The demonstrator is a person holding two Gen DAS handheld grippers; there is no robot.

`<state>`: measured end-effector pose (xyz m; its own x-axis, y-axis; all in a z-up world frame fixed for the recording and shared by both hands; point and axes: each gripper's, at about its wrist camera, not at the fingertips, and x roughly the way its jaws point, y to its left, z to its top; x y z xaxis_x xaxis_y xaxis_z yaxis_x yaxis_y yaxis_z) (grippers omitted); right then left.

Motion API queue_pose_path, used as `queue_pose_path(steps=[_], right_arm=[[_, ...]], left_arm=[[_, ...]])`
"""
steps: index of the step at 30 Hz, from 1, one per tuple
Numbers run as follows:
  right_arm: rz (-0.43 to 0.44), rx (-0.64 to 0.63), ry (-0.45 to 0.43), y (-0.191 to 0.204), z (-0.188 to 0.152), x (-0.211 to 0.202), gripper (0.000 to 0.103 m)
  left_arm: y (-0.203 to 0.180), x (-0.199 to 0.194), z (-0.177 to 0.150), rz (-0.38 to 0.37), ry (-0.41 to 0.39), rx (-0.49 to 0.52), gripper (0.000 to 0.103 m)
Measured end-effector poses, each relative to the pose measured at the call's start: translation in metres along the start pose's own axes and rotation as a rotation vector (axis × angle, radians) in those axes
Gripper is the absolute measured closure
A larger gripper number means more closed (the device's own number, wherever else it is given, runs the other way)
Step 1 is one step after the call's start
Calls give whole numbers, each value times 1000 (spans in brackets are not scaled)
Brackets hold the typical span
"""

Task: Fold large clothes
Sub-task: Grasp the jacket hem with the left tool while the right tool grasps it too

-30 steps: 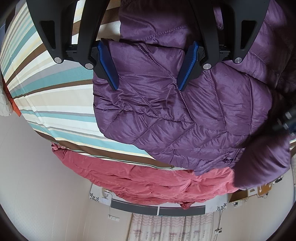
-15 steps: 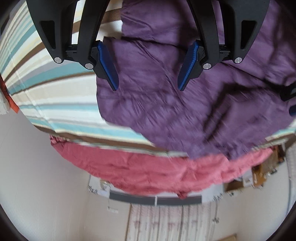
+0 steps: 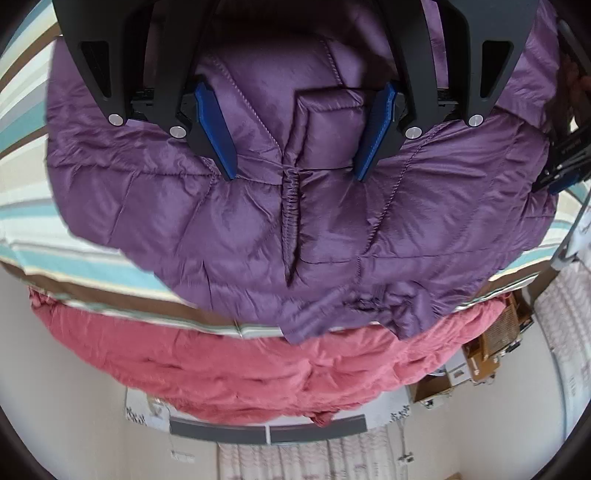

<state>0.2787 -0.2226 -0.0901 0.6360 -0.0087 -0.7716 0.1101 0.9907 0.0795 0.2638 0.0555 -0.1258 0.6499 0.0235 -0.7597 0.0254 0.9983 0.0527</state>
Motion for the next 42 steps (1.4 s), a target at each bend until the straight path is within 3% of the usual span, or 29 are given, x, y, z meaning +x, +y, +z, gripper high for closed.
queue_pose_path(steps=[13, 17, 18, 20, 24, 27, 31, 35, 40, 42], right_arm=[[-43, -21, -1, 0, 22, 33, 38], [-48, -21, 0, -2, 30, 40, 37], [-34, -13, 5, -3, 31, 39, 36], [-2, 16, 13, -13, 33, 26, 31], [96, 119, -22, -39, 27, -23, 31], [133, 125, -21, -60, 6, -64, 31], [152, 110, 26, -83, -38, -101, 31], [180, 118, 100, -106, -98, -131, 38], [242, 159, 174, -123, -156, -153, 43], [290, 171, 188, -124, -173, -161, 43]], left_arm=[[-12, 38, 34, -8, 14, -6, 29], [-15, 43, 42, 16, 16, 5, 23], [-16, 41, 41, 24, 15, 7, 21], [-12, 31, 40, 48, 13, 3, 5], [3, 1, 29, -7, -21, 21, 3], [20, -23, 9, -46, -27, 26, 3], [56, -57, -33, -125, -19, -47, 4], [82, -78, -79, -210, 24, -82, 20], [101, -98, -129, -329, 66, -132, 28], [101, -108, -142, -359, 49, -117, 28]])
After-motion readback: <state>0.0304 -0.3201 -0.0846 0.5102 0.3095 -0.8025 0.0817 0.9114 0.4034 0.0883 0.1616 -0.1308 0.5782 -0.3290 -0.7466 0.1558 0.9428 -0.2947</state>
